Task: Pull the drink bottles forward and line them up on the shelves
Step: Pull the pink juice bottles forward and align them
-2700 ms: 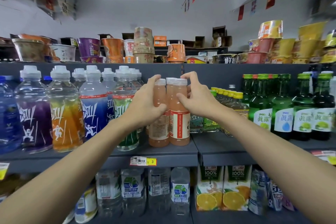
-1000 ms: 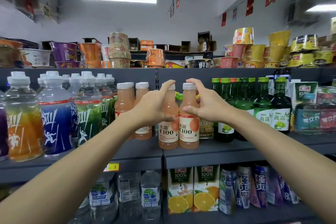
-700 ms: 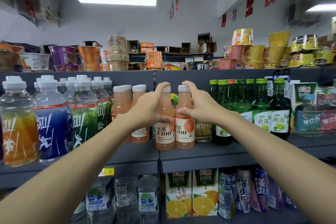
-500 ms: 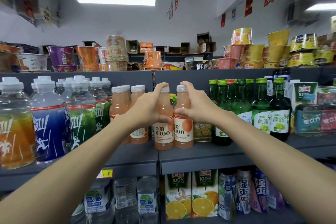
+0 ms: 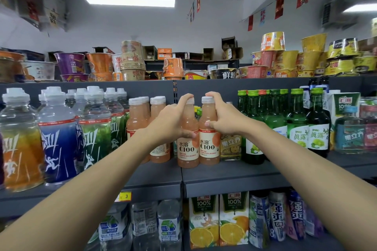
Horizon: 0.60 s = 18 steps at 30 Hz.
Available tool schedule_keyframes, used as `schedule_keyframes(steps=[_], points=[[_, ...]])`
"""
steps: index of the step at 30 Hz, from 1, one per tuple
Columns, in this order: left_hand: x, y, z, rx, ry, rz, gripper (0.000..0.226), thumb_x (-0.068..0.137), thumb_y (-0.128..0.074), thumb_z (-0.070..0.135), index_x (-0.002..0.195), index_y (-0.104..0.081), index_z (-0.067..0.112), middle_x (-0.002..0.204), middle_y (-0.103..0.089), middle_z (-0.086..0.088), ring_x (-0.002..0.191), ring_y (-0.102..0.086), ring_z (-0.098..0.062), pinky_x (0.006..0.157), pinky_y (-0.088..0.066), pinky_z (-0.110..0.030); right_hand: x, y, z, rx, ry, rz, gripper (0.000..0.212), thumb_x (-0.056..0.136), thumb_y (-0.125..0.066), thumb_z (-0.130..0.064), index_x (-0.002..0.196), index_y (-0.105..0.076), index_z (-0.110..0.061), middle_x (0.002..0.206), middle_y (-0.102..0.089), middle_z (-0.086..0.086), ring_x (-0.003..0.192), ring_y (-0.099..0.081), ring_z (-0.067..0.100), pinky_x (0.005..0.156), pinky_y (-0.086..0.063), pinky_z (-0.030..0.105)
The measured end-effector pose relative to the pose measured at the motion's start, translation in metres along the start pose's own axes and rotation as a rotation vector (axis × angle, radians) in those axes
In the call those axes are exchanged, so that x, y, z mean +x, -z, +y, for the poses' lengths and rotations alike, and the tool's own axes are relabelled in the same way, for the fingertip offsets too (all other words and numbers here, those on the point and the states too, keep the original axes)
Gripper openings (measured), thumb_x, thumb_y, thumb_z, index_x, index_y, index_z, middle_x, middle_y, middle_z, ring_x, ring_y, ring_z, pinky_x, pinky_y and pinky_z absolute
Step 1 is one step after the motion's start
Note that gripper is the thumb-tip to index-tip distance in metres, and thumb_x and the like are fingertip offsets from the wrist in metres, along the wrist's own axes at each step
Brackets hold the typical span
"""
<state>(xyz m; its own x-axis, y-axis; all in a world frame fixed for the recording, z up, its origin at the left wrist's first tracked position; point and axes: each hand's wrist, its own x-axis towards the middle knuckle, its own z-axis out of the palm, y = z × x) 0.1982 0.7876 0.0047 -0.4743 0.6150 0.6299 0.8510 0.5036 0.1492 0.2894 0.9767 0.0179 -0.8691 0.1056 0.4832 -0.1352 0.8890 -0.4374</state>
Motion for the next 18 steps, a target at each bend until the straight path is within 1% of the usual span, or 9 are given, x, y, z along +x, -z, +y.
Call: schedule_keyframes(steps=[4, 7, 9, 10, 12, 13, 15, 16, 18], points=[[-0.001, -0.001, 0.001, 0.011, 0.003, 0.005, 0.121, 0.062, -0.092, 0.044, 0.149, -0.009, 0.039, 0.106, -0.061, -0.004, 0.097, -0.056, -0.021, 0.079, -0.043, -0.031, 0.001, 0.0, -0.003, -0.031, -0.019, -0.006, 0.09, 0.089, -0.076, -0.019, 0.151, -0.013, -0.035, 0.111, -0.063, 0.005, 0.089, -0.063, 0.013, 0.064, -0.048, 0.023], [-0.001, -0.002, 0.001, 0.019, 0.003, 0.006, 0.122, 0.062, -0.092, 0.044, 0.15, -0.007, 0.039, 0.105, -0.06, -0.006, 0.095, -0.055, -0.02, 0.079, -0.044, -0.031, 0.0, 0.0, -0.007, -0.063, -0.016, 0.038, 0.09, 0.086, -0.079, -0.019, 0.151, -0.018, -0.033, 0.132, -0.05, 0.008, 0.103, -0.055, 0.019, 0.074, -0.045, 0.026], [-0.001, -0.002, 0.001, 0.027, -0.005, 0.003, 0.123, 0.063, -0.091, 0.045, 0.151, -0.007, 0.039, 0.105, -0.06, -0.007, 0.095, -0.055, -0.021, 0.079, -0.045, -0.032, 0.0, -0.002, -0.01, -0.088, -0.016, 0.061, 0.091, 0.086, -0.079, -0.018, 0.153, -0.019, -0.032, 0.139, -0.044, 0.009, 0.108, -0.051, 0.021, 0.076, -0.044, 0.026], [-0.001, -0.001, 0.001, 0.031, -0.012, -0.003, 0.123, 0.064, -0.091, 0.045, 0.152, -0.006, 0.038, 0.105, -0.06, -0.008, 0.096, -0.055, -0.022, 0.081, -0.046, -0.033, 0.0, -0.003, -0.011, -0.1, -0.019, 0.061, 0.092, 0.086, -0.079, -0.018, 0.154, -0.018, -0.031, 0.142, -0.043, 0.01, 0.112, -0.052, 0.023, 0.077, -0.044, 0.027], [-0.003, 0.002, 0.001, 0.029, -0.016, -0.031, 0.121, 0.07, -0.085, 0.05, 0.155, 0.0, 0.038, 0.102, -0.056, -0.007, 0.096, -0.052, -0.022, 0.083, -0.044, -0.034, -0.002, -0.004, -0.015, -0.129, -0.039, 0.054, 0.096, 0.086, -0.078, -0.019, 0.157, -0.014, -0.028, 0.151, -0.037, 0.012, 0.126, -0.05, 0.029, 0.083, -0.047, 0.031], [-0.005, 0.005, 0.0, 0.02, -0.011, -0.037, 0.117, 0.074, -0.079, 0.055, 0.155, 0.004, 0.04, 0.101, -0.053, -0.005, 0.094, -0.05, -0.021, 0.083, -0.042, -0.034, -0.004, -0.004, -0.017, -0.166, -0.043, 0.066, 0.098, 0.086, -0.078, -0.023, 0.159, -0.011, -0.025, 0.156, -0.032, 0.012, 0.134, -0.044, 0.032, 0.09, -0.048, 0.035], [-0.008, 0.015, -0.006, -0.003, -0.001, 0.018, 0.101, 0.085, -0.065, 0.061, 0.156, 0.002, 0.039, 0.106, -0.052, -0.004, 0.095, -0.05, -0.018, 0.083, -0.041, -0.033, -0.008, -0.004, -0.022, -0.271, -0.004, 0.162, 0.097, 0.087, -0.074, -0.034, 0.16, -0.011, -0.019, 0.16, -0.025, 0.012, 0.144, -0.032, 0.033, 0.108, -0.04, 0.045], [-0.01, 0.021, -0.011, -0.007, -0.005, 0.087, 0.09, 0.09, -0.06, 0.058, 0.156, -0.005, 0.035, 0.112, -0.052, -0.004, 0.1, -0.051, -0.017, 0.085, -0.04, -0.032, -0.009, -0.004, -0.026, -0.309, 0.039, 0.239, 0.091, 0.088, -0.07, -0.037, 0.159, -0.016, -0.017, 0.159, -0.027, 0.012, 0.144, -0.03, 0.032, 0.112, -0.036, 0.046], [-0.015, 0.034, -0.024, 0.026, -0.019, 0.231, 0.068, 0.096, -0.056, 0.046, 0.153, -0.024, 0.027, 0.125, -0.052, -0.007, 0.116, -0.048, -0.02, 0.092, -0.039, -0.032, -0.008, -0.006, -0.037, -0.352, 0.143, 0.344, 0.077, 0.091, -0.063, -0.037, 0.156, -0.026, -0.016, 0.156, -0.032, 0.011, 0.143, -0.031, 0.03, 0.113, -0.034, 0.046]])
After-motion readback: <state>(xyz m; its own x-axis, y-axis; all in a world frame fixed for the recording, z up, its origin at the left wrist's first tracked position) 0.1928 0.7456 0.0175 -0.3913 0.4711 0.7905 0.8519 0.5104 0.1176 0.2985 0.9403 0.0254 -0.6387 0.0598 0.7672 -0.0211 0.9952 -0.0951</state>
